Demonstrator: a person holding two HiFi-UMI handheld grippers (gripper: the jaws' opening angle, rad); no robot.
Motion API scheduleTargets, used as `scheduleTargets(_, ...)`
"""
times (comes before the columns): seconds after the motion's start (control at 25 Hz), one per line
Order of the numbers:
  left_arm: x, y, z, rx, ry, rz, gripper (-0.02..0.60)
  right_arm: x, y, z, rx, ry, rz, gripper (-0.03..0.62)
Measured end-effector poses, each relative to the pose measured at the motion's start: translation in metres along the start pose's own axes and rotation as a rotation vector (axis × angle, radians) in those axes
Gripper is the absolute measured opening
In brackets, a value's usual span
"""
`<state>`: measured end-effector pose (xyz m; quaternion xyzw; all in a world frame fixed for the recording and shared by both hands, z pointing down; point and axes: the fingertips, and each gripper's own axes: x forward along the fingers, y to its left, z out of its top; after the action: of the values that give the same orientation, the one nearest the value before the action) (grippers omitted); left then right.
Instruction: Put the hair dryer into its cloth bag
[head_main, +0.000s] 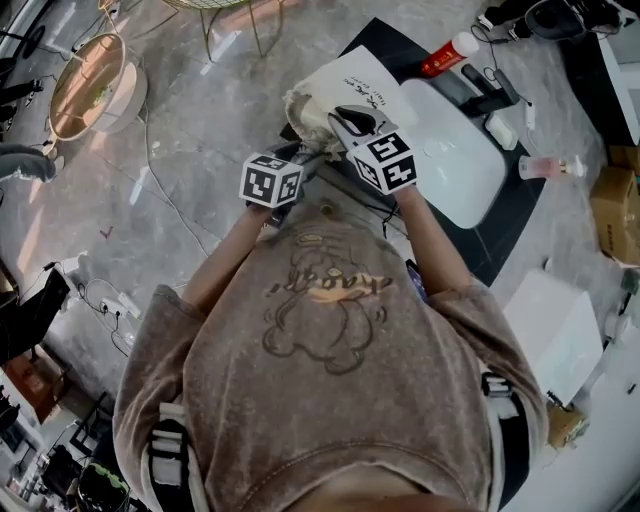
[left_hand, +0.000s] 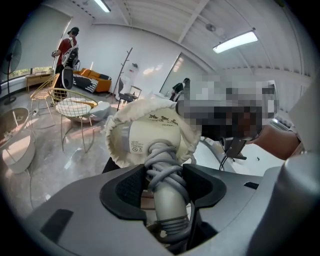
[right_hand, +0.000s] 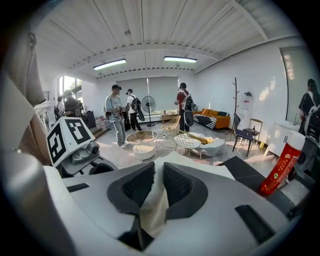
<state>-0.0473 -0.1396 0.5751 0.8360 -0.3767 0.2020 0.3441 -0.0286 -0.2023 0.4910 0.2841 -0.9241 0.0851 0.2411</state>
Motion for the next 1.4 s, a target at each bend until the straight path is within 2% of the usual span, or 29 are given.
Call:
scheduleTargets(0.44,0.026,0.008,0.024,0.025,0.002,0.011,0.249,-0.001,0.01,-0.001,-0.079,0.015,0.062,0.06)
scheduleTargets(1.0,0.068,0.02,0.048,0.058,0.01,0.06,0.25,-0.003,-0.002,0.002,-0.053,0.006,0.049,0.058)
scheduleTargets(1.4,0.096,0.025,0.055,0.068,-0.001,0.077,0.25,-0.002,-0.014,-0.016,-0.027,0.045,0.018,0.058)
